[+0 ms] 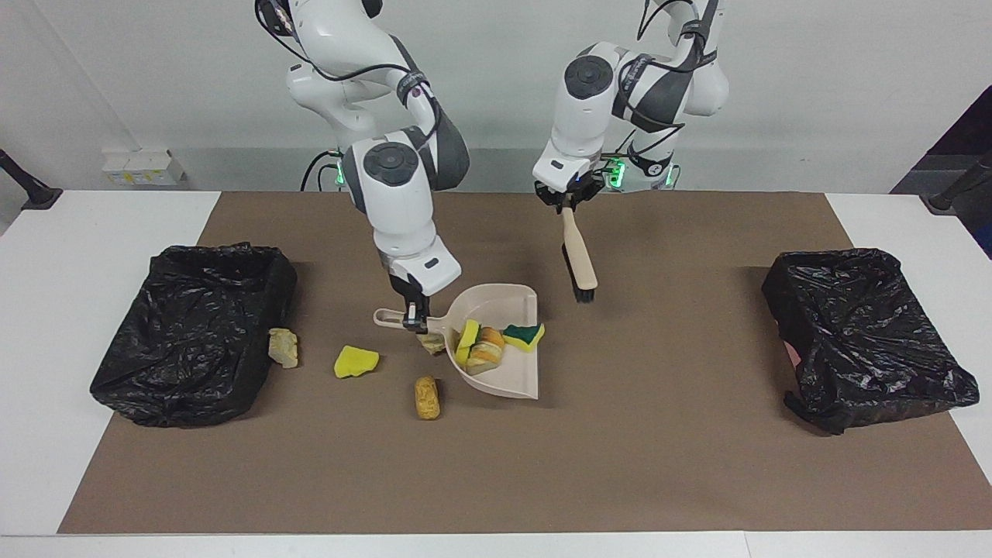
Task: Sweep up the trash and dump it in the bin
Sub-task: 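Carry the dustpan to the bin with the right gripper while the left gripper withdraws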
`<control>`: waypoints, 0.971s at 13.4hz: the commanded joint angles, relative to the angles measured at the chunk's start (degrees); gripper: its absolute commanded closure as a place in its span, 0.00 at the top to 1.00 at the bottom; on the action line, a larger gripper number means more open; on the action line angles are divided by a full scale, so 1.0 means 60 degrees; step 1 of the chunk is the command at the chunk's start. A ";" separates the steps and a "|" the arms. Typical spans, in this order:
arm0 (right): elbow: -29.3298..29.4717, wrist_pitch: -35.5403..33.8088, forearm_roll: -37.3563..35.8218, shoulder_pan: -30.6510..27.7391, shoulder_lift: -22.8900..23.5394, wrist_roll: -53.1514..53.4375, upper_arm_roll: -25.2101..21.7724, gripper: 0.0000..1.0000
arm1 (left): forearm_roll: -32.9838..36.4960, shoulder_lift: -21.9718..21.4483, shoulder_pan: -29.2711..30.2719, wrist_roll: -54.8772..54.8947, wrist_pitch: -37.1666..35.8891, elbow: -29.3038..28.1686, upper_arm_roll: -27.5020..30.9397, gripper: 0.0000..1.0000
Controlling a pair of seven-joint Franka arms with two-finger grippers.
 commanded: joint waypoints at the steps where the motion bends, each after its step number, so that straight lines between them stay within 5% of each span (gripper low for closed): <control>1: -0.0097 -0.0440 0.0795 -0.0771 -0.0460 -0.1021 0.0140 0.00 | -0.0585 -0.0222 -0.0716 -0.0463 0.1270 -0.0894 0.0140 0.00; 4: 0.0384 -0.1259 0.1440 -0.1664 -0.0491 -0.2309 0.0126 0.00 | -0.0706 0.0437 -0.1465 -0.0858 0.2323 -0.1185 0.0155 0.00; 13: 0.0782 -0.2798 0.1779 -0.4681 -0.0622 -0.6091 0.0052 0.00 | -0.0706 0.0540 -0.1524 -0.0903 0.2927 -0.1773 0.0170 0.00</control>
